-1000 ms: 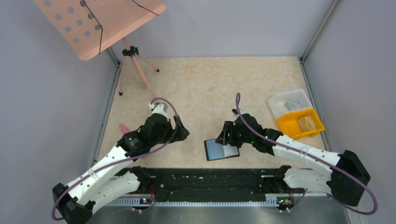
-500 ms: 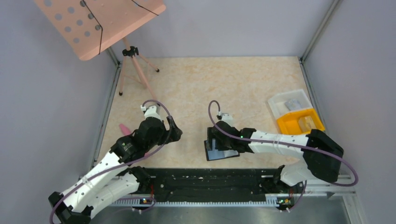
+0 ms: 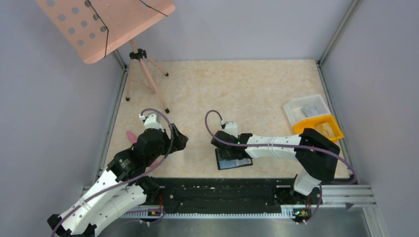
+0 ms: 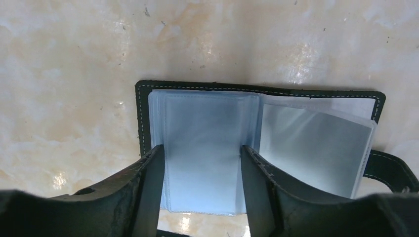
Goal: Take the credit cards out of the card holder
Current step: Remove the credit card from the card holder.
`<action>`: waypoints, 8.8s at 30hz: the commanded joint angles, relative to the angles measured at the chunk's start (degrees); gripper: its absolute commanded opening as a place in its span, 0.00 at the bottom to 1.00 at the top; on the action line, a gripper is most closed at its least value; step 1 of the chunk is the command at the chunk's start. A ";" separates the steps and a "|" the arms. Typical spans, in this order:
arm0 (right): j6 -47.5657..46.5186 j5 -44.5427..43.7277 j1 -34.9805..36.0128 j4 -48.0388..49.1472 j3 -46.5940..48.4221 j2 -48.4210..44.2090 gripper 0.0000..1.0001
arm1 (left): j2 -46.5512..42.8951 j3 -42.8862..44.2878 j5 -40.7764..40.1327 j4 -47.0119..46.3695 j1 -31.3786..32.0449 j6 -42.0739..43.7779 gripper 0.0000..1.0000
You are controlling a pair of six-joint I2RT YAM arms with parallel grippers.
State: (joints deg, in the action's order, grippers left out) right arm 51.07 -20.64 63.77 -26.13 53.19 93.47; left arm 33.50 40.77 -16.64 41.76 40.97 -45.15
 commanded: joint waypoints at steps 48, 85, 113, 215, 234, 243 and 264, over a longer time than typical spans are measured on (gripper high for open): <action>1.35 0.49 0.74 1.67 -3.93 -4.30 0.64 | 3.86 -1.21 4.47 -4.74 -0.19 -1.10 0.92; 3.37 1.72 2.52 1.12 -0.18 -0.95 0.38 | 0.38 -3.75 4.82 -4.89 -0.19 -2.32 0.90; -0.96 13.10 -5.98 28.54 -27.06 -25.24 0.20 | 28.46 -12.46 28.15 -38.09 4.18 -11.93 0.45; 9.33 19.90 -8.11 47.11 -37.19 -25.87 0.13 | 43.58 -7.64 22.57 -40.34 10.69 -12.37 0.32; 8.74 24.45 -9.81 54.22 -40.00 -25.99 0.13 | 49.69 -3.09 23.94 -41.28 13.75 -13.71 0.29; 7.14 23.12 -9.82 45.75 -36.18 -25.99 0.33 | 50.84 -2.10 25.12 -43.18 14.14 -13.58 0.29; 4.44 11.54 -9.83 19.04 -29.33 -44.10 0.57 | 52.46 0.71 28.70 -48.77 16.14 -15.06 0.30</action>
State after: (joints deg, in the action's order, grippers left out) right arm 57.34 -4.03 54.43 1.52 19.29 55.02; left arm 85.56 38.26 11.16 -3.51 56.38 -60.10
